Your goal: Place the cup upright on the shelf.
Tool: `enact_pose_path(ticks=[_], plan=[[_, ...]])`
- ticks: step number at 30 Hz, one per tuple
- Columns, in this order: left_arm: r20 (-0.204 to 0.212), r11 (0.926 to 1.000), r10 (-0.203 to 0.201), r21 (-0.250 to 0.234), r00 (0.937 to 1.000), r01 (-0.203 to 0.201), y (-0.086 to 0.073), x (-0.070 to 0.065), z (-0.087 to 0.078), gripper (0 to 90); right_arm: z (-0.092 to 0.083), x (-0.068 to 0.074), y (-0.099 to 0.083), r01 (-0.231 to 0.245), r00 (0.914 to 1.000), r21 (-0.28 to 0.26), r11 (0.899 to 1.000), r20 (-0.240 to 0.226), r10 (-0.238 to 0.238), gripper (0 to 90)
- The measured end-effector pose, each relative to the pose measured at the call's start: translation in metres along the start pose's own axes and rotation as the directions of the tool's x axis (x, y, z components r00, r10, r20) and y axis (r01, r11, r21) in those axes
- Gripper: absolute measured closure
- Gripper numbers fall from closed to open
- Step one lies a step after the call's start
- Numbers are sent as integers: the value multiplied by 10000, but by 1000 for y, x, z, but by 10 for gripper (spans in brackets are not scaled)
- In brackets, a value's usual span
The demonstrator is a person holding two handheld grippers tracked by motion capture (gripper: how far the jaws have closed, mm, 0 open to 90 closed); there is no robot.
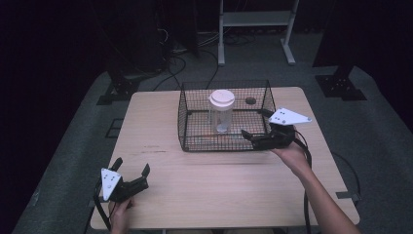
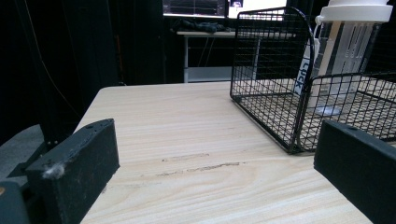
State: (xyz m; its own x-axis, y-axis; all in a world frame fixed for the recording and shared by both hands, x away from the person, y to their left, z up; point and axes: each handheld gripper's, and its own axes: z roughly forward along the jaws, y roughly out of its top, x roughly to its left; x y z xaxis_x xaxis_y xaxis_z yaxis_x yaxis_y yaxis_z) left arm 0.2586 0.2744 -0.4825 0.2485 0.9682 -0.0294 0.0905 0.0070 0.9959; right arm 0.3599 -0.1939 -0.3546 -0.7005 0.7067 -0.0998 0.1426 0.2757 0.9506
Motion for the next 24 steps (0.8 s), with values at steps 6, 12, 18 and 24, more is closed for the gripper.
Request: enact_pose_path(ticks=[6, 12, 18, 24], plan=[[-17, 10000, -4, -5, 10000, 4, 0, 0, 0, 0, -8, 1, -7, 2, 10000, -9, 10000, 24, -2, 10], [-16, 10000, 59, 31, 10000, -59, 0, 0, 0, 0, -16, 0, -13, -59, 9999, -25, 10000, 114, 59, 11], [-34, 10000, 32, 35, 10000, -32, 0, 0, 0, 0, -25, -1, -21, -109, 9997, -56, 9999, 195, 110, 10], [-29, 10000, 30, 35, 10000, -29, 0, 0, 0, 0, -32, 0, -30, -254, 9995, -93, 9996, 199, 256, 11]])
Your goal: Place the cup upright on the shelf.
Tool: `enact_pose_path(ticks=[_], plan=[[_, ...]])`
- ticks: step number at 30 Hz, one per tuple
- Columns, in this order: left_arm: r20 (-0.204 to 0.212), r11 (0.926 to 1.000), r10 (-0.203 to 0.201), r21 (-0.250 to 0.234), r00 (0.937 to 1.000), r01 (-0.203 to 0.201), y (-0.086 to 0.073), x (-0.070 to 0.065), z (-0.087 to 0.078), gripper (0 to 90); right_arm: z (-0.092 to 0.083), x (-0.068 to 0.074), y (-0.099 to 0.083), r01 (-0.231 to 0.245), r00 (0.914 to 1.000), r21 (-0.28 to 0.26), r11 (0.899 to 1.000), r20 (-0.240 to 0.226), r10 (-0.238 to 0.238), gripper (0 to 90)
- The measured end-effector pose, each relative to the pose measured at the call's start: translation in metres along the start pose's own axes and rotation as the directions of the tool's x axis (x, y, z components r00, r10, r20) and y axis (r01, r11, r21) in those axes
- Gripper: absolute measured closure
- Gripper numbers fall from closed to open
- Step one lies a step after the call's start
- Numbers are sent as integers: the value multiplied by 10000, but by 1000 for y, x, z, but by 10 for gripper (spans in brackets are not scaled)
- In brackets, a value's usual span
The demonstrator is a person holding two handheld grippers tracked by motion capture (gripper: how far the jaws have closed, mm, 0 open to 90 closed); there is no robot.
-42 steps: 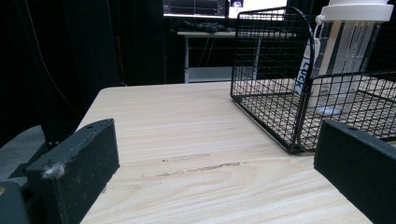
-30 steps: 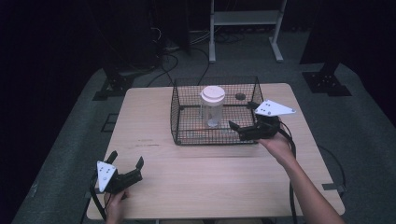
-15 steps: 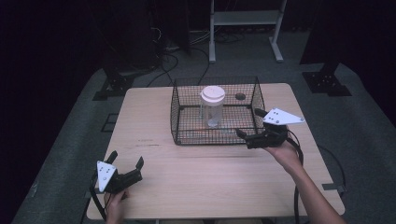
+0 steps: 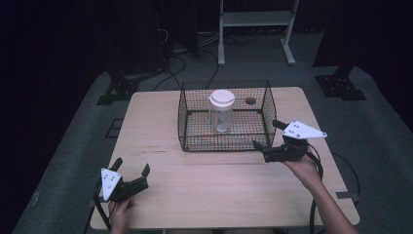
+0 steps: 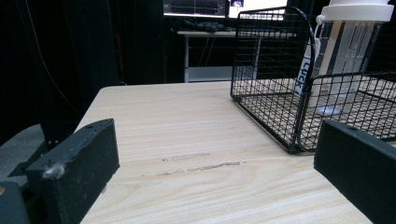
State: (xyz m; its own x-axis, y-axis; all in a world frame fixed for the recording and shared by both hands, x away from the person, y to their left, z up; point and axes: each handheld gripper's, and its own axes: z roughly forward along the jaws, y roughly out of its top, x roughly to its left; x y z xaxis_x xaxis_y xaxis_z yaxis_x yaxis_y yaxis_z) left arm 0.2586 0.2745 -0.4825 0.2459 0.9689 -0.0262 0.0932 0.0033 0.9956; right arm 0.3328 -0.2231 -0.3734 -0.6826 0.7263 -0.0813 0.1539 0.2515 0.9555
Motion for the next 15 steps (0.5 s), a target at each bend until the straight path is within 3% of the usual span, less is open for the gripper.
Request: enact_pose_path(ticks=[15], plan=[[-20, 10000, -25, 6, 10000, 25, 0, 0, 0, 0, -16, 2, -22, -62, 9998, 81, 9999, 209, 61, 11]])
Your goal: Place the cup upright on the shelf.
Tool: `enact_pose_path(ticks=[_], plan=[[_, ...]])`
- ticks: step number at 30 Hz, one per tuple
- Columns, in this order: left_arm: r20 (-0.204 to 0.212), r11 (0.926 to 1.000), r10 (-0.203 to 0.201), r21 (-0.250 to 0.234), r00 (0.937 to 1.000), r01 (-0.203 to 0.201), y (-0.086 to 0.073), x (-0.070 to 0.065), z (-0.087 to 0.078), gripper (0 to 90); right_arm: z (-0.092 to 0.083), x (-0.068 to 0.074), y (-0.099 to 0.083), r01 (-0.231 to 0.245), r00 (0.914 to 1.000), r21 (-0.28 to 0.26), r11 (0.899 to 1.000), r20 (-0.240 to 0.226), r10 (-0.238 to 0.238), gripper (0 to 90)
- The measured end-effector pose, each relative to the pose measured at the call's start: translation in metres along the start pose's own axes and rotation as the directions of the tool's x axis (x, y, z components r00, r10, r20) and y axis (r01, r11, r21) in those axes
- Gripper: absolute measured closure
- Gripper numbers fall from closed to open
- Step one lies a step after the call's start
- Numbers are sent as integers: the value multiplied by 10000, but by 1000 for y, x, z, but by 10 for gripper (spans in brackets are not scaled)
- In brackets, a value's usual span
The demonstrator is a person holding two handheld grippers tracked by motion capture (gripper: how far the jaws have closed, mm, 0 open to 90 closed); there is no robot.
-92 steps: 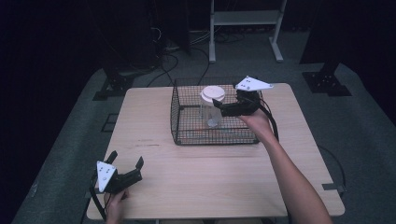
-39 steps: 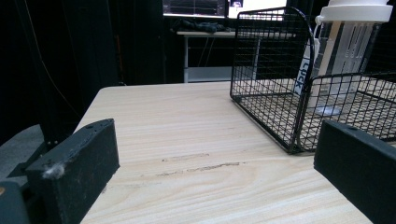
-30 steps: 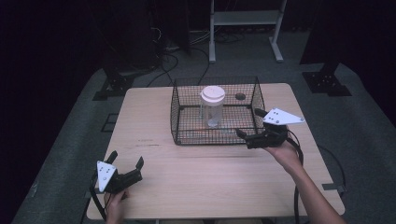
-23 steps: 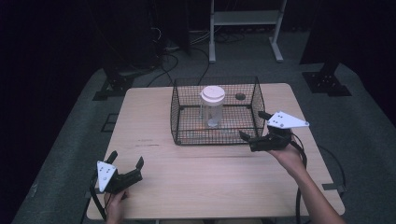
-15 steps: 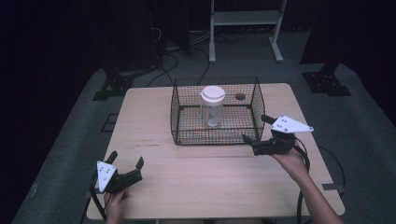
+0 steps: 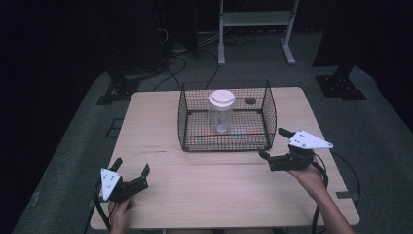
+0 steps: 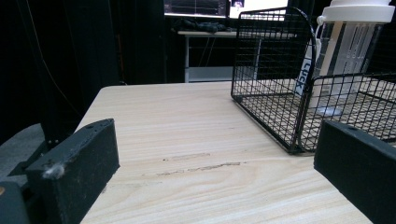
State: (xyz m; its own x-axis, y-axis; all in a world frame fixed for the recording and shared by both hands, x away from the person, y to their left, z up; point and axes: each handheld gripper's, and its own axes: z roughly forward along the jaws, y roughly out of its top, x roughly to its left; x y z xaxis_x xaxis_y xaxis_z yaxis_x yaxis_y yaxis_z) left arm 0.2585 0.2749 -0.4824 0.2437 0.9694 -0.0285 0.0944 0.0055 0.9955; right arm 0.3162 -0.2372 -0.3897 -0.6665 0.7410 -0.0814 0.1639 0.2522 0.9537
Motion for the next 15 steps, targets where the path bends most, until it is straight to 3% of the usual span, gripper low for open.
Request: enact_pose_path(ticks=[8, 15], plan=[[0, 10000, -13, 2, 10000, 13, 0, 0, 0, 0, -9, -1, -8, 31, 9999, 74, 10000, 147, -32, 11], [0, 10000, -48, -9, 10000, 48, 0, 1, 0, 0, -19, -2, -20, -222, 9993, -17, 9998, 304, 223, 11]])
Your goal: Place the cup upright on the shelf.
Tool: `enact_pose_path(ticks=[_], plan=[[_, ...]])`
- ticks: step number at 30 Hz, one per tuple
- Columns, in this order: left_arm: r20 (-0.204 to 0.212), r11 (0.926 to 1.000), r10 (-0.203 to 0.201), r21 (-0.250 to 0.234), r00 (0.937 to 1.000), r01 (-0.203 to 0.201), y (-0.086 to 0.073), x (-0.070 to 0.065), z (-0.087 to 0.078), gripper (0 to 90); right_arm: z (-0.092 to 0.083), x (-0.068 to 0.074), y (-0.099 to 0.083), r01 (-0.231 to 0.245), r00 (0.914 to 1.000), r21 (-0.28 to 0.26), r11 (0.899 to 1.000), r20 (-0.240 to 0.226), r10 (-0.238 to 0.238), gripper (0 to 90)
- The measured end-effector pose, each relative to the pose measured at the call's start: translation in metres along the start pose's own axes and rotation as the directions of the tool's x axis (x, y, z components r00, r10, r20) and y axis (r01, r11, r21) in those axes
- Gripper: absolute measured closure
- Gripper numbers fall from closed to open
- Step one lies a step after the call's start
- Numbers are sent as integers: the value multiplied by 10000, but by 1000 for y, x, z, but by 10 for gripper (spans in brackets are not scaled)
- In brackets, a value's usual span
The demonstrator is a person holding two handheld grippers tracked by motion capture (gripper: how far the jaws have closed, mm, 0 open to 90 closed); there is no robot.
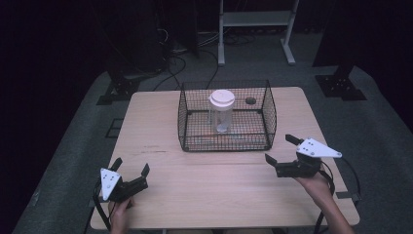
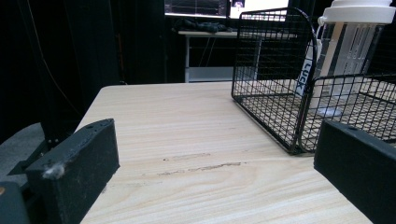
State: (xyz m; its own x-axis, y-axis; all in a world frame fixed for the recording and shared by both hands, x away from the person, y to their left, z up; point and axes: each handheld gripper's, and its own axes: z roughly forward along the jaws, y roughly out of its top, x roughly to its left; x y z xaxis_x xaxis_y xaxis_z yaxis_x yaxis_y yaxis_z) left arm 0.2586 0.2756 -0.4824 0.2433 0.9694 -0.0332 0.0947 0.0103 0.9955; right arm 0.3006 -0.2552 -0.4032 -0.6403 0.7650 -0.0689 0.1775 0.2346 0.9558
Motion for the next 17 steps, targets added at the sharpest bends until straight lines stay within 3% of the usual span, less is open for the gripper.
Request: enact_pose_path(ticks=[13, 14, 17], plan=[[-8, 10000, 19, 10, 10000, -19, 0, 0, 0, 0, -11, 2, -31, -452, 9986, 33, 9990, 293, 451, 11], [-19, 10000, 11, 25, 10000, -11, 0, -1, 0, 0, -14, 3, -39, -571, 9968, -32, 9984, 562, 572, 10], [-31, 10000, 20, 30, 10000, -20, 0, -1, 0, 0, -18, 4, -45, -904, 9940, -182, 9957, 598, 913, 11]])
